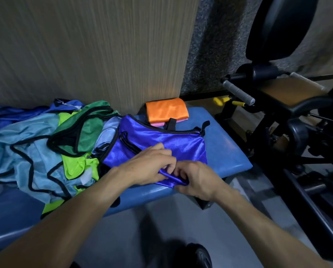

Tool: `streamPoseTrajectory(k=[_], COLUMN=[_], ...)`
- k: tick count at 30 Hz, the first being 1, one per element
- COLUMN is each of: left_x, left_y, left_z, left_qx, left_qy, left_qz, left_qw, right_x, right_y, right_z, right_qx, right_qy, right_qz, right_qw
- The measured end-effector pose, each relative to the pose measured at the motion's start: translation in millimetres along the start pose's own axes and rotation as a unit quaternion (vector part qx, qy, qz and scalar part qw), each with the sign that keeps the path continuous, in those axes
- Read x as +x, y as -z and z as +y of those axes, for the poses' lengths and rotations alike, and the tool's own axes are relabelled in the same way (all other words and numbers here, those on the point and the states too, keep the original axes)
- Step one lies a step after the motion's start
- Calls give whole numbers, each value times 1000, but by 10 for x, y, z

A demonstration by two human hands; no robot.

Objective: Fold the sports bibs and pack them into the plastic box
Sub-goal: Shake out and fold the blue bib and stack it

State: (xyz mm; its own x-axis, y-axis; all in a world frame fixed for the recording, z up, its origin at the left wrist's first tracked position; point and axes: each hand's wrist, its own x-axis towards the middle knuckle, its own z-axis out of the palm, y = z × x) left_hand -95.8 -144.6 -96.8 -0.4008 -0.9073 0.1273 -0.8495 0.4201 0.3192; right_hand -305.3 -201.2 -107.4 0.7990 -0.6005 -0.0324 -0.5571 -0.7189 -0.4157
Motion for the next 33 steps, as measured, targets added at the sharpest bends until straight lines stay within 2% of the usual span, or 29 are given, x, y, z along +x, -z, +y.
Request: streamPoseTrajectory(k=[2, 4, 7, 9, 11, 17, 19, 21, 23, 25, 28, 30, 33], left_x=[-76, -124, -87, -20, 62, 123, 97, 117, 191, 260, 300, 307, 360], left_y=[19, 43, 78, 85, 61, -173, -195, -162, -128, -137, -245, -319, -383], left_z=[-14, -17, 37, 119, 190, 92, 43, 31, 44, 32, -58, -127, -133], left_qx=[-3, -6, 10, 46, 67, 89, 88, 87, 101, 111, 124, 131, 125], left_qy=[19, 43, 92, 120, 136, 206, 209, 214, 215, 221, 240, 244, 243], left_qz=[-42, -74, -29, 17, 39, -120, -142, -121, -55, -16, -35, -48, -49], left_qw=[999, 996, 995, 992, 988, 967, 964, 966, 970, 969, 962, 960, 961], right_x=[-44, -76, -46, 17, 117, 417, 482, 518, 536, 559, 562, 579, 596], right_y=[26, 112, 248, 317, 322, 312, 306, 313, 357, 387, 394, 382, 391], right_z=[-25, 54, 322, 478, 560, 429, 379, 362, 357, 393, 441, 439, 398], right_qx=[24, 70, 47, 45, 74, 213, 239, 276, 323, 387, 485, 507, 534], right_qy=[6, -38, -170, -269, -311, -366, -374, -368, -369, -386, -396, -396, -386], right_qz=[-9, 41, 182, 185, 147, 133, 144, 157, 160, 153, 129, 120, 152], right_qw=[1000, 996, 967, 944, 936, 896, 884, 874, 857, 823, 769, 756, 737])
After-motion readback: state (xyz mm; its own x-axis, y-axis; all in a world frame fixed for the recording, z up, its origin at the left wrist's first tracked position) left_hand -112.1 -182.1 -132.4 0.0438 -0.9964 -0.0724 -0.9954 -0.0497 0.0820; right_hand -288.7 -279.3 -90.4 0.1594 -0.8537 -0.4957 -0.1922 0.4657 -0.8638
